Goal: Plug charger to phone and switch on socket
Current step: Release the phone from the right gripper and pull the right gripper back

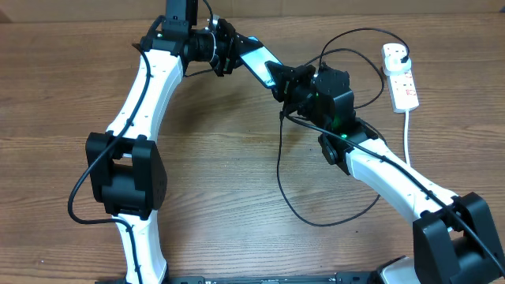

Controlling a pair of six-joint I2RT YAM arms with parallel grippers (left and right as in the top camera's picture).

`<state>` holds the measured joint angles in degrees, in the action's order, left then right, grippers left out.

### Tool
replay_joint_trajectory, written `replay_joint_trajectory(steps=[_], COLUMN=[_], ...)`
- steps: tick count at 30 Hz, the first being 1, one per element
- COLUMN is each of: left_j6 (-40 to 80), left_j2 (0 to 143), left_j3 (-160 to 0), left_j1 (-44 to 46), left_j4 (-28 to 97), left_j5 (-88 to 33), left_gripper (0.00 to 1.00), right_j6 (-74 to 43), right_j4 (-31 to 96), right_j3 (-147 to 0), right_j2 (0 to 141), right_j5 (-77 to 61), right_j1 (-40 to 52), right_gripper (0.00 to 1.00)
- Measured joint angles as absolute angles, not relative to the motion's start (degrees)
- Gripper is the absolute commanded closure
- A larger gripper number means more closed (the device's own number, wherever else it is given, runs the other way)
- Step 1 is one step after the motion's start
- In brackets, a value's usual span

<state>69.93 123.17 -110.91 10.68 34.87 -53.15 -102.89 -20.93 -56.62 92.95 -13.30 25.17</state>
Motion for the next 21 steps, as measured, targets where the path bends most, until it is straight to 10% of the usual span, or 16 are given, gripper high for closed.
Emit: replay_joint_trajectory(steps=[21], left_j6=[64.01], left_j2=[123.20], left_j3=[-110.83], left_j1=[10.74], left_j4=[33.71], left_j5=[-47.81], left_gripper=[0.96], right_j6=[-91.26], right_j4=[-19.53], right_j3=[-56.77], right_j2=[92.58], right_j5=[-21.58], right_j1=[30.44], right_gripper=[0.62])
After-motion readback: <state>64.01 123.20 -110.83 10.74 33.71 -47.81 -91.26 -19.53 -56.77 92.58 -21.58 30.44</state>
